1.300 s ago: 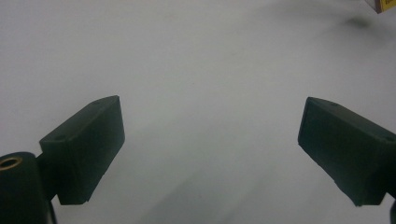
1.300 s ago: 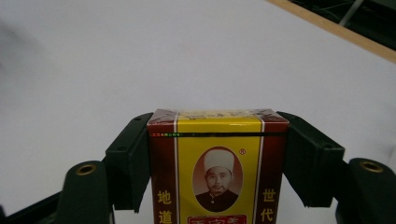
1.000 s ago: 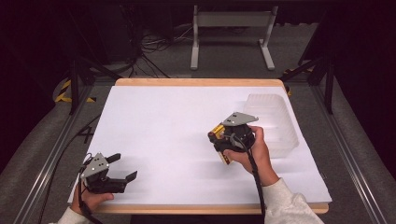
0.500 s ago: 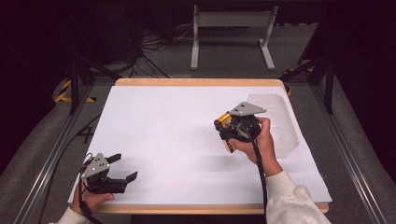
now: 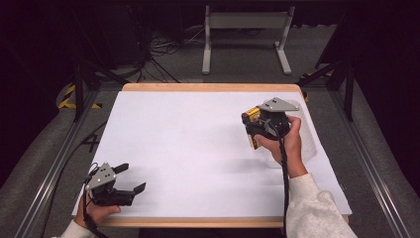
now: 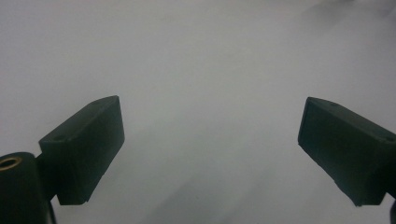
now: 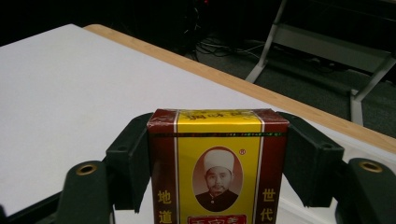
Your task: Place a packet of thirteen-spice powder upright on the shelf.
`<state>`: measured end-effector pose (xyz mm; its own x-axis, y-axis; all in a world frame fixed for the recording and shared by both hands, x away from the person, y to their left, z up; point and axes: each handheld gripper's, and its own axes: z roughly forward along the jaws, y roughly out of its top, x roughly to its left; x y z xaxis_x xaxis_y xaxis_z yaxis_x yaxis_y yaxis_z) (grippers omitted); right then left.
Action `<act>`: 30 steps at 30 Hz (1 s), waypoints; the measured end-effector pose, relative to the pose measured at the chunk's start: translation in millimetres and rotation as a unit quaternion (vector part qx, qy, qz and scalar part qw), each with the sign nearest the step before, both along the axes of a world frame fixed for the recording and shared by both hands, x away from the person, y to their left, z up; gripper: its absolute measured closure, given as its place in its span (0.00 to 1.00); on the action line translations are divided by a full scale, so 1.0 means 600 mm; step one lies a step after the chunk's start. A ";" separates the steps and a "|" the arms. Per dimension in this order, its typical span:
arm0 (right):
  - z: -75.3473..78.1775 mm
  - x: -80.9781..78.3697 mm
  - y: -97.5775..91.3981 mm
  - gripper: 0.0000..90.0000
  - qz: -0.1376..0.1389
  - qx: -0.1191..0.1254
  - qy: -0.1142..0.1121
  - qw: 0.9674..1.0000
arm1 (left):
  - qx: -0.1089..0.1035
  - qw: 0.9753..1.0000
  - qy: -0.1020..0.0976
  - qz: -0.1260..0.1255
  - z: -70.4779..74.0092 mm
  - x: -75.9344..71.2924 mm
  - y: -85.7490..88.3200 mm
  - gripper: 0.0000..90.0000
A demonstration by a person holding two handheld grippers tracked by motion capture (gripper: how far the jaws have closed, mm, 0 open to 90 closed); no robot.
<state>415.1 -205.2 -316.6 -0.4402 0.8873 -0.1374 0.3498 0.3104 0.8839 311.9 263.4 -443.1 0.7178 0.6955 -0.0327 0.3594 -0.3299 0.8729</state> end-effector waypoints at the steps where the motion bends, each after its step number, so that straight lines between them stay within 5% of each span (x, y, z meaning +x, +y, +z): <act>1: 0.000 0.002 -0.003 0.37 -0.003 0.001 -0.002 1.000 | 0.000 1.000 0.001 0.000 0.000 0.000 0.000 0.09; 30: -0.017 0.065 -0.092 0.37 -0.111 0.033 -0.015 0.993 | 0.009 1.000 -0.006 0.001 -0.001 0.000 0.001 0.09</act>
